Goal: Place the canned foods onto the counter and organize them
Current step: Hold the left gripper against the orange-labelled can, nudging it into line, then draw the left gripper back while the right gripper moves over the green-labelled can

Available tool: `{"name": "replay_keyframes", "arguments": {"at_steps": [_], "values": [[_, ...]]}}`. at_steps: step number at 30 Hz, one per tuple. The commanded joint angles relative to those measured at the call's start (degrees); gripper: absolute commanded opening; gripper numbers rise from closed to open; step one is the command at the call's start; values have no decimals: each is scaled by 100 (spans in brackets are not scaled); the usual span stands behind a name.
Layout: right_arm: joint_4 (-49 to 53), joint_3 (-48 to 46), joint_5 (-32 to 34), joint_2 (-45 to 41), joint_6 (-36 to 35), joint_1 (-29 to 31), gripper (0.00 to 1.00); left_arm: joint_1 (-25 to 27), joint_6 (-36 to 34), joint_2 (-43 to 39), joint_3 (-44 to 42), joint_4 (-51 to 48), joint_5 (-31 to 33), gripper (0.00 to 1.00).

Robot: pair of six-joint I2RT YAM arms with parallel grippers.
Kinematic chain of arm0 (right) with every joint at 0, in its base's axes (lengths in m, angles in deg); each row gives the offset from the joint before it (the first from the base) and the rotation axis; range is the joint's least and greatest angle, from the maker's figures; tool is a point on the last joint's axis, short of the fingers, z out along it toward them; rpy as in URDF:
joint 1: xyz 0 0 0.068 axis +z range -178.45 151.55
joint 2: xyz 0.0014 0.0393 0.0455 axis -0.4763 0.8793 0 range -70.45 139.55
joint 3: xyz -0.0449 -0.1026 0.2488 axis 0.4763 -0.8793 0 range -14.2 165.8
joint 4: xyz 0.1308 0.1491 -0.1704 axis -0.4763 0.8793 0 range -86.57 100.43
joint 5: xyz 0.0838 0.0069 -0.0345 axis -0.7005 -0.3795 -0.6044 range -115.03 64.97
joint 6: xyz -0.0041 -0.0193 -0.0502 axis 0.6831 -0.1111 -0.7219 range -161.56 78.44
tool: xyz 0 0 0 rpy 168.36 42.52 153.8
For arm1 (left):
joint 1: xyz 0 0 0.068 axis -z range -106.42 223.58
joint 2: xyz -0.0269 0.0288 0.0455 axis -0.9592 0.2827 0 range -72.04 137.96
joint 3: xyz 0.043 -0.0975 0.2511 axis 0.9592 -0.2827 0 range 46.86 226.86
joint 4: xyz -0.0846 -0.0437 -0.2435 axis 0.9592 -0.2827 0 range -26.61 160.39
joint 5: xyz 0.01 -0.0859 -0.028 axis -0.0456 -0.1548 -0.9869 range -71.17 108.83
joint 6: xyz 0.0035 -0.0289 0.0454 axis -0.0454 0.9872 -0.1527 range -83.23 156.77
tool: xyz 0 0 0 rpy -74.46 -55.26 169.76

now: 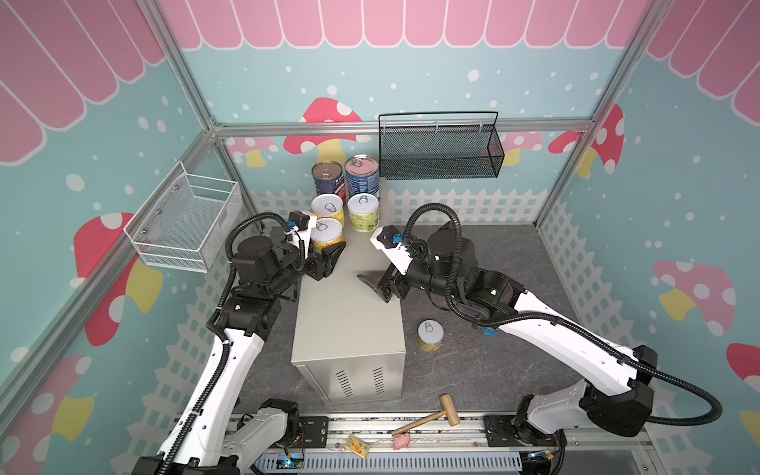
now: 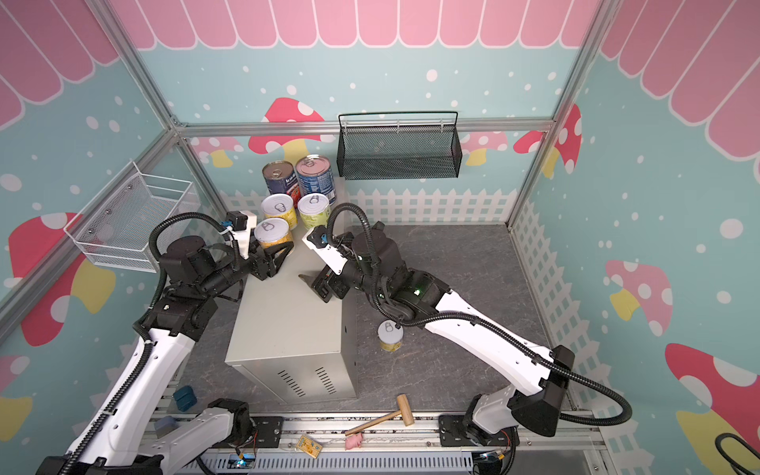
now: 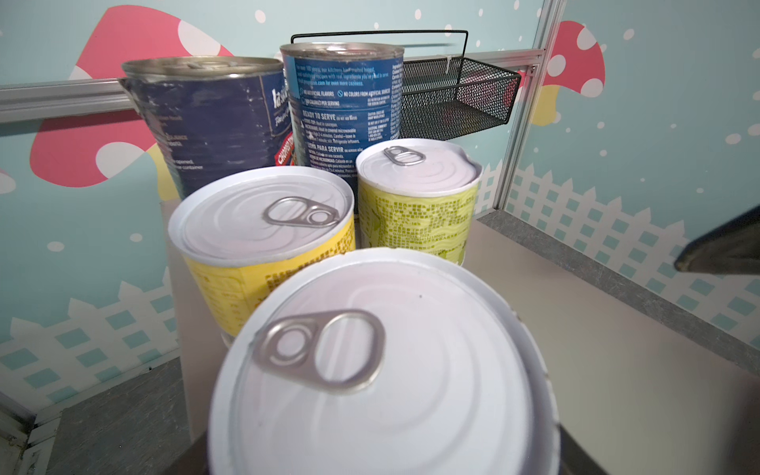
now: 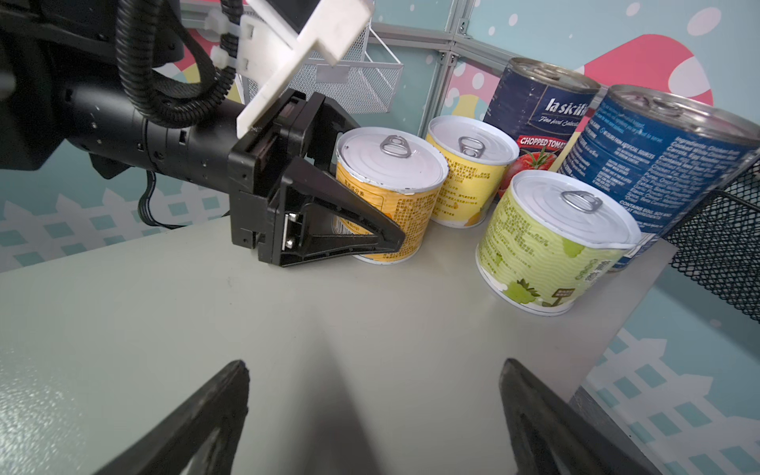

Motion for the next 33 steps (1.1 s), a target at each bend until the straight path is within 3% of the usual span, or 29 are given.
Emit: {"name": "replay_keyframes", "arguments": {"at_steps": [1,16,21,28,33], "values": [[-65,-120,21,-185,-43,-47,96,-35,-51,42,52,-239,5,70],[-88,-11,370,-110,246,-52,96,-36,-60,-45,30,-297,65,71],[-99,76,423,-31,290,-50,96,-39,27,-145,70,-388,35,91],[-52,318,435,110,352,-48,89,-41,221,-511,354,-970,500,99],[103,656,437,329,368,-46,84,-46,756,-946,948,-2169,1535,99]]}}
